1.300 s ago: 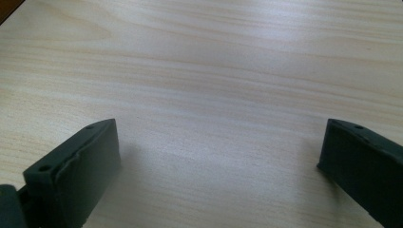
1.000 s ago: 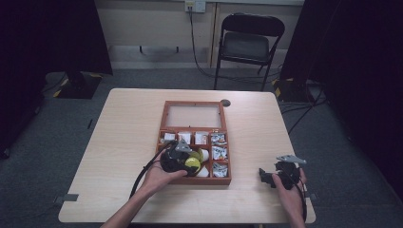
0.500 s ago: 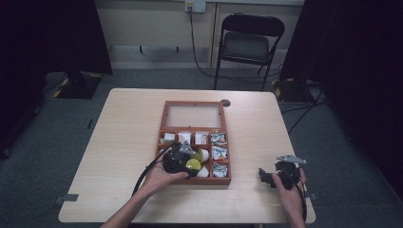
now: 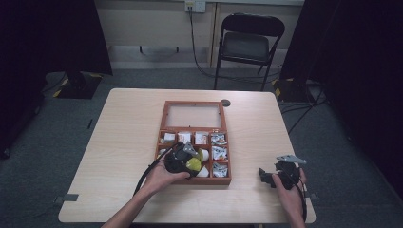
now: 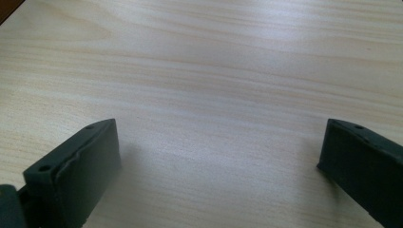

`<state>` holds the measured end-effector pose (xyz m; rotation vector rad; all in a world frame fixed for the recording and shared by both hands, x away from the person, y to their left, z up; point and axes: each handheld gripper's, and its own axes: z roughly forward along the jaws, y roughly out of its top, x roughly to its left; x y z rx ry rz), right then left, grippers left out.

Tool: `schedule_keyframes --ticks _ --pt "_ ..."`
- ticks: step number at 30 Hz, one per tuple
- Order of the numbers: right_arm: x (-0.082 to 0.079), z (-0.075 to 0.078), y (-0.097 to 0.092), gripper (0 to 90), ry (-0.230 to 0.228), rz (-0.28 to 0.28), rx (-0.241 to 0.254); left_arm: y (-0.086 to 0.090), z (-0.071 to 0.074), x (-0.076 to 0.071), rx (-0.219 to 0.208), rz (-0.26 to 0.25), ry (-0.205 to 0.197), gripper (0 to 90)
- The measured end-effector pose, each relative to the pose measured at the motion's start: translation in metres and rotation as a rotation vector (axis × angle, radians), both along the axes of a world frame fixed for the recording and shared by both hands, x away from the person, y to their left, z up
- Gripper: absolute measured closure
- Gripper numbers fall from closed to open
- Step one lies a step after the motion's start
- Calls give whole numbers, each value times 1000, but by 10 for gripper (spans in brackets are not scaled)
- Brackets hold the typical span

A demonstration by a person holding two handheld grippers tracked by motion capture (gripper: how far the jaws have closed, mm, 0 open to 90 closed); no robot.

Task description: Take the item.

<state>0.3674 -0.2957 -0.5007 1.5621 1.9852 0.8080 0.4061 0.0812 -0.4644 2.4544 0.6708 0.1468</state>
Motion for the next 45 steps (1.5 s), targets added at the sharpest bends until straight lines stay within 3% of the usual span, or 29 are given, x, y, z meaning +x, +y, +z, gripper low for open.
schedule_keyframes --ticks 17,31,32,34,45 --pt "0 0 0 0 0 0 0 -1 0 2 14 -2 17 390" --pt "0 0 0 0 0 0 0 8 2 3 -80 21 33 390" --pt "0 0 0 0 0 0 0 10 3 4 -110 24 35 390" --pt "0 0 0 0 0 0 0 12 4 4 -130 36 32 390" --pt "0 0 0 0 0 0 0 18 11 5 -178 46 13 390"
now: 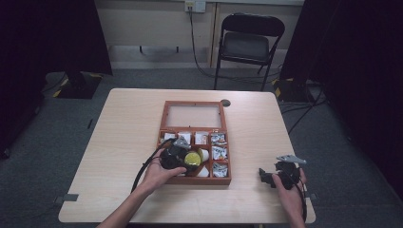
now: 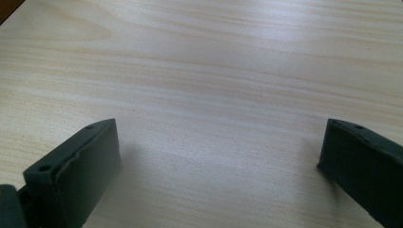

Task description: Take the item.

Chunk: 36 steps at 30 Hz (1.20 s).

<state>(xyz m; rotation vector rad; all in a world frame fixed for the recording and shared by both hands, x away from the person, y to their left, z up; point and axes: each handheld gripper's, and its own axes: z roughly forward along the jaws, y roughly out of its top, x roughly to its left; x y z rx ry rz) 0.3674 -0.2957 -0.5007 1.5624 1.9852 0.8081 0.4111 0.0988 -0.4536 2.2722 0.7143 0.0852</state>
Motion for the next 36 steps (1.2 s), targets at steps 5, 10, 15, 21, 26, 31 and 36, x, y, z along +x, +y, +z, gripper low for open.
schedule_keyframes --ticks 5,10,15,21,26,31,36 --pt "0 0 0 0 0 0 -2 4 6 0 -35 1 -13 390" --pt "0 0 0 0 0 -1 -2 8 13 -3 -70 -2 -31 390" --pt "0 0 0 0 0 -1 -2 9 17 -5 -82 -9 -40 390" --pt "0 0 0 0 0 0 -2 11 24 -7 -97 -15 -55 390" --pt "0 0 0 0 0 0 -1 13 33 -9 -117 -21 -77 390" --pt "0 0 0 0 0 0 -1 11 41 -15 -133 -36 -99 390" --pt "0 0 0 0 1 -1 -1 15 42 -15 -133 -27 -110 390"
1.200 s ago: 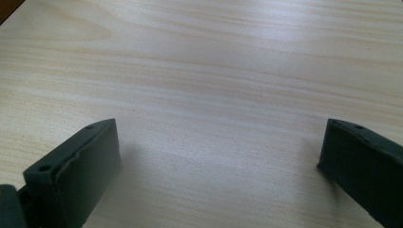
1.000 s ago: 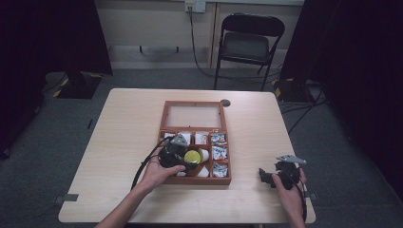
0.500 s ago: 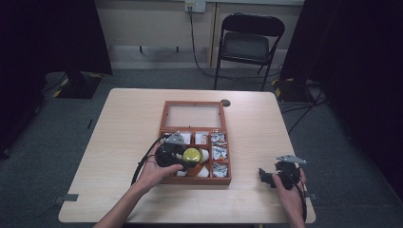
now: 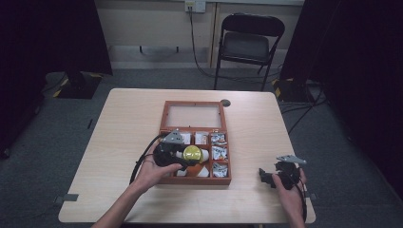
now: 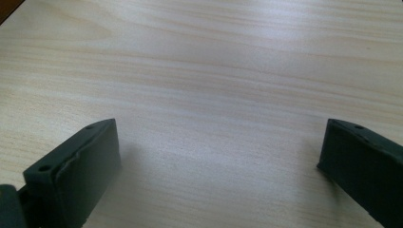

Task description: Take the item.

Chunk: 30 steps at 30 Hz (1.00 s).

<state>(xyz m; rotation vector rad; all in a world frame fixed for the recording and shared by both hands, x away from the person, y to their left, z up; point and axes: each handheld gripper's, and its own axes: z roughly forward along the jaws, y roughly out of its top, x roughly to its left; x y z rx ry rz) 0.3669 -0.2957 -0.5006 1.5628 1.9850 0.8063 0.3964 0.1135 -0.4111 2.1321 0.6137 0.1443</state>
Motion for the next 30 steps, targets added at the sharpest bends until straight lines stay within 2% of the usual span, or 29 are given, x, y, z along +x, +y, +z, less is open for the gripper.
schedule_keyframes --ticks 13,21,24,30 --pt "0 0 0 0 0 1 0 26 3 1 20 37 -9 390" --pt "0 0 0 0 0 1 0 38 4 2 11 66 -11 390" --pt "0 0 0 0 0 1 0 40 6 2 -2 61 3 390" --pt "0 0 0 0 0 1 0 45 10 2 -6 67 -8 390"
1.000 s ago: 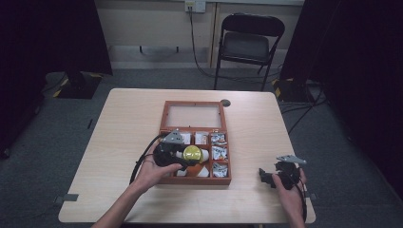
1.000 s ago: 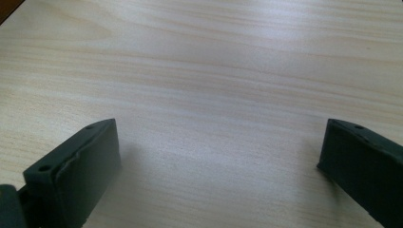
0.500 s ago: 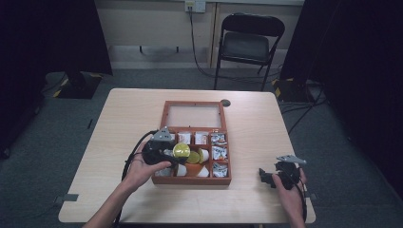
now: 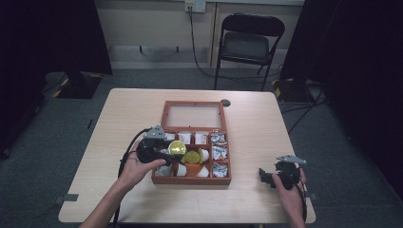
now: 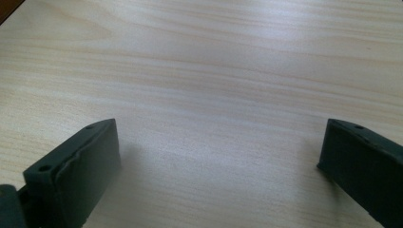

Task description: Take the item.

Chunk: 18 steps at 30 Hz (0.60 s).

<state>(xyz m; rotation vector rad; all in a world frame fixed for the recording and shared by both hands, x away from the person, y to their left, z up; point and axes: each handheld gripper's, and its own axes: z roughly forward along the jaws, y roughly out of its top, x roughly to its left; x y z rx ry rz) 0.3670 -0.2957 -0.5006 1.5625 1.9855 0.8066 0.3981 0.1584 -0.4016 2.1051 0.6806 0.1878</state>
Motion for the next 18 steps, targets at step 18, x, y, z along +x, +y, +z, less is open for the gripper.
schedule_keyframes --ticks 18 --pt "0 0 0 0 0 2 0 34 8 6 -26 84 -15 390"
